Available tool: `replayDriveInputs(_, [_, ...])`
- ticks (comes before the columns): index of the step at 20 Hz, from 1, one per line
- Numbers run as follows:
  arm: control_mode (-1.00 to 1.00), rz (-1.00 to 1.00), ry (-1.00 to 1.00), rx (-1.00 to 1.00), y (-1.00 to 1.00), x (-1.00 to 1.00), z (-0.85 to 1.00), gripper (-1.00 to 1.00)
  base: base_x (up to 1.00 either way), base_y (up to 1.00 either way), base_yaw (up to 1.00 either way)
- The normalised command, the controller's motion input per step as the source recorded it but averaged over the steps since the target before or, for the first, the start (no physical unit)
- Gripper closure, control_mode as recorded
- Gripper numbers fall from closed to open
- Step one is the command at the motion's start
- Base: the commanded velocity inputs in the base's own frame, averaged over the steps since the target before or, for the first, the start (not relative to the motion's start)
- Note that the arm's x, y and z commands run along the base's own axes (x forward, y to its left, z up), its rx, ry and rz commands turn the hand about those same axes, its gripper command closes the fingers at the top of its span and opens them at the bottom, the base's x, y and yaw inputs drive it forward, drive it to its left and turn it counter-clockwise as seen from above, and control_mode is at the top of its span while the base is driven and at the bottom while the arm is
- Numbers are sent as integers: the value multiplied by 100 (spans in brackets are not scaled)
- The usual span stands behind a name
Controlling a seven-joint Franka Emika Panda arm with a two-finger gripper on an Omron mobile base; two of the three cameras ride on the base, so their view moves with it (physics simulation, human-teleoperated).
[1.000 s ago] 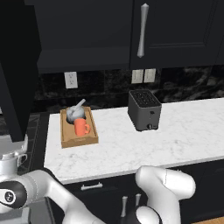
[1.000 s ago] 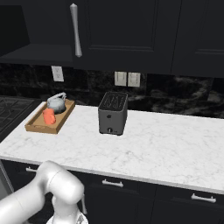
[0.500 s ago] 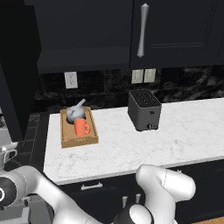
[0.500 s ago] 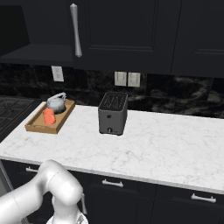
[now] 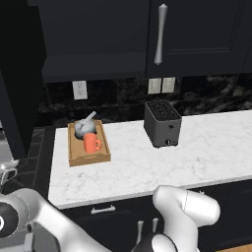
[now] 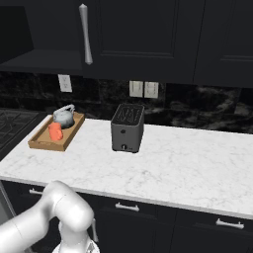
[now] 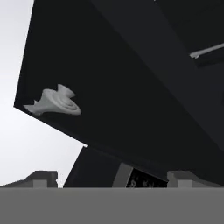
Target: Pick the kettle from the counter and place it on the tray. Then pick the mug from the cabinet and place it on the tray. Then close the cabinet doors.
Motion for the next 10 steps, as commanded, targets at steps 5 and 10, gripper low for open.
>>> replayDriveInputs(5, [-100,0,0,16,-42,-17,42,-100,0,0,0])
replayDriveInputs(10, [-100,0,0,16,-43,0,53,-100,0,0,0])
